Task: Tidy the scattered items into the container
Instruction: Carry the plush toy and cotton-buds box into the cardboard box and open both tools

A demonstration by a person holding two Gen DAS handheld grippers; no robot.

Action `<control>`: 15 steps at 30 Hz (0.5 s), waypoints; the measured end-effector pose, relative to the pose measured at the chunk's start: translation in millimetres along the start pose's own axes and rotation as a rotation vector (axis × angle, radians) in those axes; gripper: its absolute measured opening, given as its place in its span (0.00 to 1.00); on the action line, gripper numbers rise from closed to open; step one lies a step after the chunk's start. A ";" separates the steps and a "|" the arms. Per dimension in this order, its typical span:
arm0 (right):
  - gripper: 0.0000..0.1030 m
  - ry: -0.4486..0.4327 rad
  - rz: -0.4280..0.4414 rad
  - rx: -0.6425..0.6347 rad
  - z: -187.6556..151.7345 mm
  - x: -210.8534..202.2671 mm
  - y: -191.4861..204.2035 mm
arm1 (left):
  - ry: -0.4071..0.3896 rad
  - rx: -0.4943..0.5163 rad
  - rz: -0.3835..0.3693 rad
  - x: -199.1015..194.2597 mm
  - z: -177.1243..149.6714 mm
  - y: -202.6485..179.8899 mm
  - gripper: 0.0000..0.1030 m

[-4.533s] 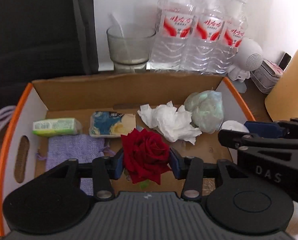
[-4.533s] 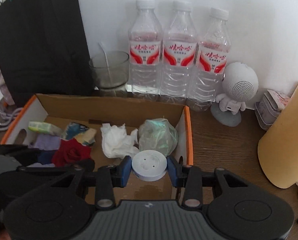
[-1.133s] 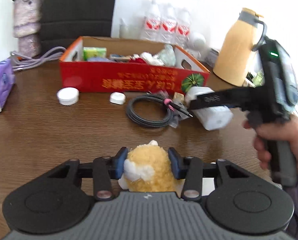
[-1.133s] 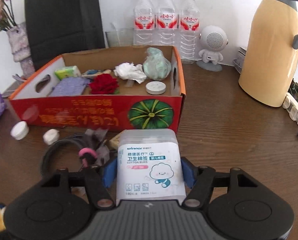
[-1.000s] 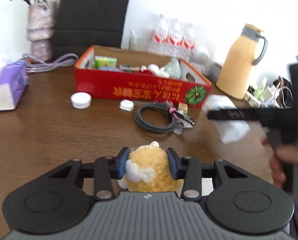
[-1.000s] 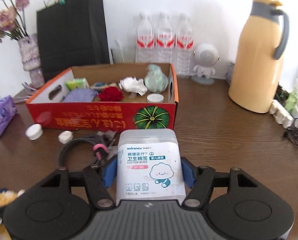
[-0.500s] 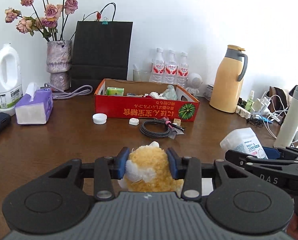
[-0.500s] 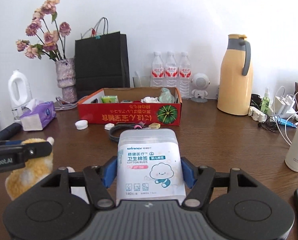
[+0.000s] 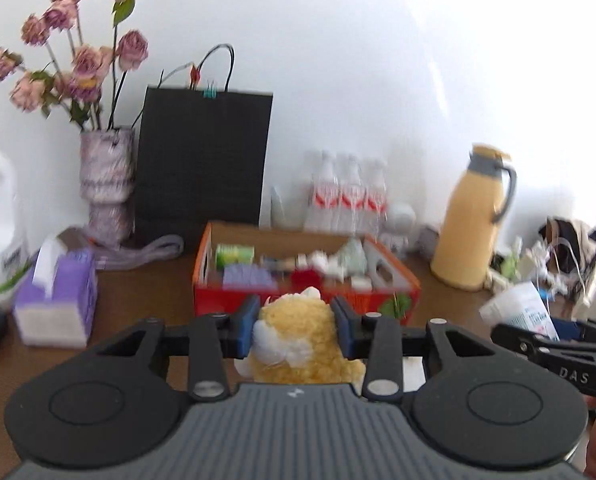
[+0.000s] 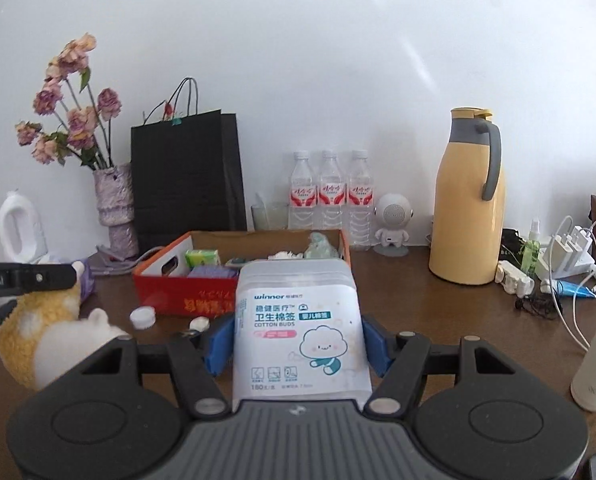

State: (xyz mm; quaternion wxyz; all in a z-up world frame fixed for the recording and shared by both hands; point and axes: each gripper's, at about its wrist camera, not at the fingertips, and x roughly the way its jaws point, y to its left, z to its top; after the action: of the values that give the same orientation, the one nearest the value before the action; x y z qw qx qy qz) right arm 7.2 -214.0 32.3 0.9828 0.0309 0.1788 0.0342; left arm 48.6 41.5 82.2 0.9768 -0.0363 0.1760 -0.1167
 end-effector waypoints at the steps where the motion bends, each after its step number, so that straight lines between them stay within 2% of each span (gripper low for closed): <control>1: 0.63 -0.002 0.004 0.002 17.0 13.8 -3.0 | 0.001 0.007 -0.002 15.2 19.2 4.2 0.39; 4: 0.63 0.012 0.016 0.019 71.5 65.3 -9.7 | 0.024 0.035 0.004 68.9 68.1 13.7 0.39; 7: 0.63 0.054 0.036 0.073 110.3 125.0 -17.3 | 0.072 0.079 0.026 130.4 92.4 20.8 0.39; 9: 0.63 0.132 0.032 0.045 122.6 171.6 -14.2 | 0.136 0.082 0.029 175.3 92.5 27.8 0.39; 12: 0.63 0.302 0.016 0.054 121.0 238.9 -11.8 | 0.263 0.089 0.064 234.9 79.9 36.8 0.37; 14: 0.63 0.383 -0.008 0.036 111.4 273.7 -6.5 | 0.329 0.089 0.090 261.6 68.1 39.7 0.26; 15: 0.63 0.411 -0.027 0.015 105.1 287.2 -2.4 | 0.359 0.082 0.106 271.4 63.6 40.9 0.07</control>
State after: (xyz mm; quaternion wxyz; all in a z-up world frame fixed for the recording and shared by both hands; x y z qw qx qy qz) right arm 312.6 -199.0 29.9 0.9257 0.0281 0.3765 0.0251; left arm 327.0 17.7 46.1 0.9352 0.0345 0.3440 -0.0770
